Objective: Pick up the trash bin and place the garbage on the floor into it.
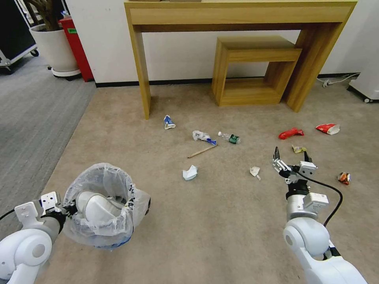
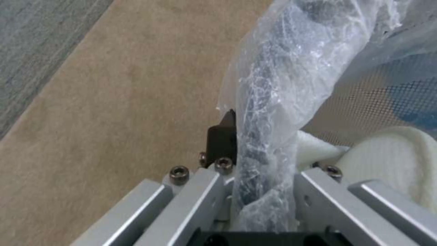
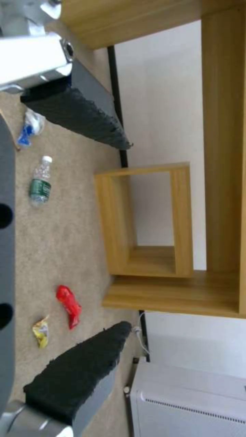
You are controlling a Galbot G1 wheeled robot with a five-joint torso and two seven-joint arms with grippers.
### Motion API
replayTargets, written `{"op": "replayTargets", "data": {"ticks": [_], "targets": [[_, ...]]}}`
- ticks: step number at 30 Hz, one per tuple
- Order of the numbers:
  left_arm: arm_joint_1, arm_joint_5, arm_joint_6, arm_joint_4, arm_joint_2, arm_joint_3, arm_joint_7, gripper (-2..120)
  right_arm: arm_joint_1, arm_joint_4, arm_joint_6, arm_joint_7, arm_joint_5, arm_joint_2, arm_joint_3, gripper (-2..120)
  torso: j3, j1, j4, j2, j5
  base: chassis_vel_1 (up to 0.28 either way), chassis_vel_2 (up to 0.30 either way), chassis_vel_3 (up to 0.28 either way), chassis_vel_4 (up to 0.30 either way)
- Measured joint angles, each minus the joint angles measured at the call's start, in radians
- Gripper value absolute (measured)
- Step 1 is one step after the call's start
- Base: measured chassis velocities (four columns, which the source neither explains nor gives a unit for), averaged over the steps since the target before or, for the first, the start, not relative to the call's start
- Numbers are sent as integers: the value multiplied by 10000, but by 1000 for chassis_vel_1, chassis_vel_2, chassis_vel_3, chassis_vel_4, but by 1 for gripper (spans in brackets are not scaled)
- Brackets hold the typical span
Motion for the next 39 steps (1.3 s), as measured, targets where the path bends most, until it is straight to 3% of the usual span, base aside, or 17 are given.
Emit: {"op": "replayTargets", "data": {"ticks": [39], "targets": [[-203,87,-42,179,-99,203,-17,1,194,-195,18,13,-77,-105,-71,97,0,-1,0,0,1,-79,81,78,-81]]}}
